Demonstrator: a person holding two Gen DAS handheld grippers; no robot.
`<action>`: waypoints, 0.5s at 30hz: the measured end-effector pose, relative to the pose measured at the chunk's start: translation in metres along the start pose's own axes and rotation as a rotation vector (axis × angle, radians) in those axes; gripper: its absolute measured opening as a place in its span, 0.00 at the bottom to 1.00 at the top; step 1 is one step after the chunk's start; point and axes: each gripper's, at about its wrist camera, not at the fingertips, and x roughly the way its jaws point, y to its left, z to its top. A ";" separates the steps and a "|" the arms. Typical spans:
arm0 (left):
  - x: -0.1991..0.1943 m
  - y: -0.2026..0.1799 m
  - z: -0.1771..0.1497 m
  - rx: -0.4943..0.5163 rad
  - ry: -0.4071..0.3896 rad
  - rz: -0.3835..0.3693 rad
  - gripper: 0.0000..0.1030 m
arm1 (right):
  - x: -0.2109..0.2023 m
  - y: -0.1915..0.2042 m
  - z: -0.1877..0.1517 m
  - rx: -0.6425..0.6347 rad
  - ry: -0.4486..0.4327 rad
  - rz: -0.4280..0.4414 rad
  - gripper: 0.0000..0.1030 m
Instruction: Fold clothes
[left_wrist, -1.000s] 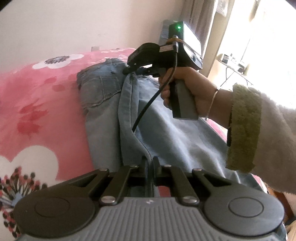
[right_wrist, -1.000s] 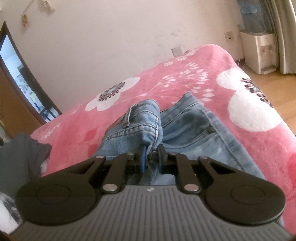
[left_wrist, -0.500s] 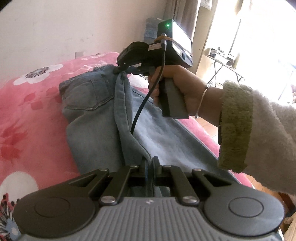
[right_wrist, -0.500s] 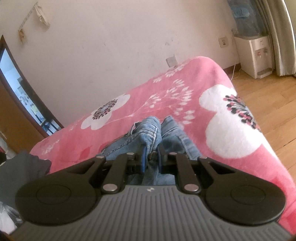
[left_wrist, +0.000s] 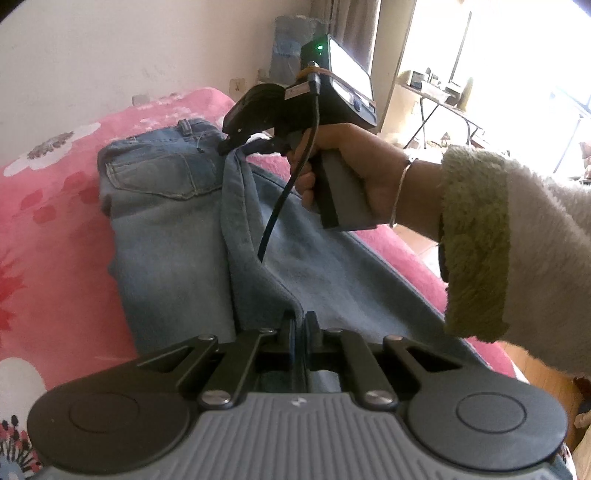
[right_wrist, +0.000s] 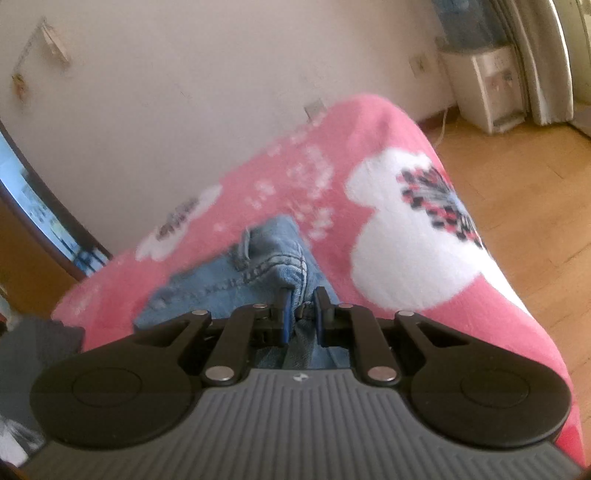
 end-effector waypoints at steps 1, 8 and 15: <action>0.002 0.000 0.001 0.004 0.002 -0.005 0.06 | 0.002 -0.006 0.000 0.019 0.019 0.004 0.19; 0.004 0.000 0.008 0.047 0.002 -0.060 0.07 | -0.080 -0.063 -0.006 0.175 -0.085 0.126 0.50; 0.016 0.002 0.011 0.062 0.067 -0.096 0.09 | -0.190 -0.107 -0.028 0.098 -0.103 0.035 0.50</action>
